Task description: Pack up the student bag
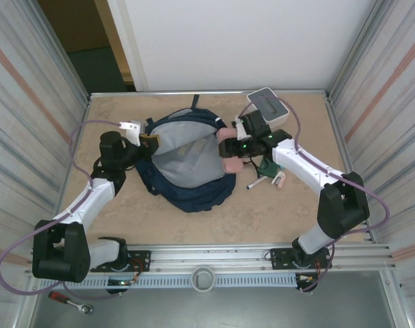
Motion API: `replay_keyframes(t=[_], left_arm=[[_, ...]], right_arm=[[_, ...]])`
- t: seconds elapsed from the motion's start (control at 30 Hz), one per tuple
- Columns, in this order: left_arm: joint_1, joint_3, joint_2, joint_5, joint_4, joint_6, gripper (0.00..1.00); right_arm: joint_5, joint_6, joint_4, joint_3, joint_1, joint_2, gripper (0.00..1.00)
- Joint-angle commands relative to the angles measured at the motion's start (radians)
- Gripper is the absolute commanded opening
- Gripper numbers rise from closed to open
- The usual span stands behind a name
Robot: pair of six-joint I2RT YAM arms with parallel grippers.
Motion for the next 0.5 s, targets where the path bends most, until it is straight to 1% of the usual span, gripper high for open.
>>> replay_keyframes(t=[0.0, 0.13, 0.2, 0.33, 0.4, 0.47], left_arm=[[0.008, 0.077, -0.008, 0.056, 0.11, -0.1, 0.0], [0.009, 0.094, 0.019, 0.064, 0.111, -0.103, 0.0], [0.009, 0.1, 0.03, 0.082, 0.113, -0.103, 0.0], [0.009, 0.109, 0.04, 0.115, 0.105, -0.084, 0.0], [0.009, 0.109, 0.042, 0.135, 0.11, -0.082, 0.0], [0.009, 0.117, 0.043, 0.153, 0.105, -0.077, 0.0]], right_arm=[[-0.167, -0.091, -0.027, -0.031, 0.054, -0.01, 0.45], [-0.262, -0.128, 0.016, -0.038, 0.077, 0.01, 0.45], [-0.278, -0.14, 0.019, -0.009, 0.092, 0.04, 0.45], [-0.248, -0.157, 0.042, 0.09, 0.129, 0.15, 0.45], [-0.187, -0.179, 0.041, 0.161, 0.146, 0.213, 0.45], [-0.158, -0.205, 0.039, 0.231, 0.155, 0.264, 0.45]])
